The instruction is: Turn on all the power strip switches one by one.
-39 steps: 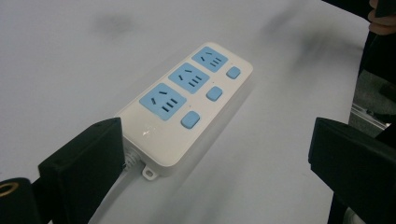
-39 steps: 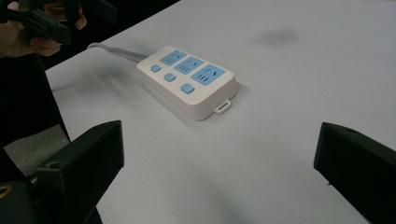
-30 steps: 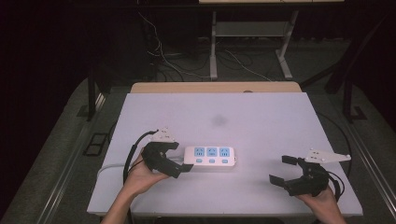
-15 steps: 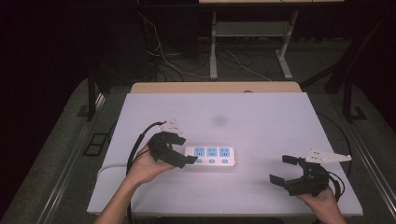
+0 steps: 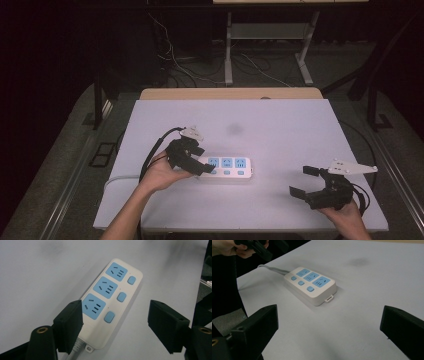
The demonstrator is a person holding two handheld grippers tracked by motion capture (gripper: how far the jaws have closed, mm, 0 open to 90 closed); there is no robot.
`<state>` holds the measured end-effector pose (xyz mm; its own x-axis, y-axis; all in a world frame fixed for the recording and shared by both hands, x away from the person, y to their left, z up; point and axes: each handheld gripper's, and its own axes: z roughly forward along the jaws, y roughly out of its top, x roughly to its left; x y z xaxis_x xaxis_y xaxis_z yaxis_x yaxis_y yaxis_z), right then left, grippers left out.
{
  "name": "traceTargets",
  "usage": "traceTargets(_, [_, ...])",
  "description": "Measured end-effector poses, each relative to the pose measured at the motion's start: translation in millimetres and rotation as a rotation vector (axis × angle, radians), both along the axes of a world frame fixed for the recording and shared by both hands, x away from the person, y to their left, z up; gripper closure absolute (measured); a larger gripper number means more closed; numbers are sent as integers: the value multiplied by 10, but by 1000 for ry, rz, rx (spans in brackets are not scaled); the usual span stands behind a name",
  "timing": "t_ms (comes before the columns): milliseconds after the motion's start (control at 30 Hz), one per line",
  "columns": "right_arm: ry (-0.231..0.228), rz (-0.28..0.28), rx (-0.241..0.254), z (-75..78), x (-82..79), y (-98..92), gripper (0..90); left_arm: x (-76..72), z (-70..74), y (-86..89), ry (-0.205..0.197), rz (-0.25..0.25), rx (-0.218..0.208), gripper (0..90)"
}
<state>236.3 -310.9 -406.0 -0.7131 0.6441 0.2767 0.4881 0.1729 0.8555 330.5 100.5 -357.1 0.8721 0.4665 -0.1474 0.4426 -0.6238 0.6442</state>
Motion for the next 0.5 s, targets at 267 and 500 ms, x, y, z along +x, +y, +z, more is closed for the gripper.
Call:
traceTargets(267, [2, 2, -4, -3, 5, 1, 17, 76, -41, -10, 8, -9, 7, 476])
traceTargets(500, [2, 2, -5, -4, 7, -3, 17, 130, -66, -51, 13, -30, 17, 571])
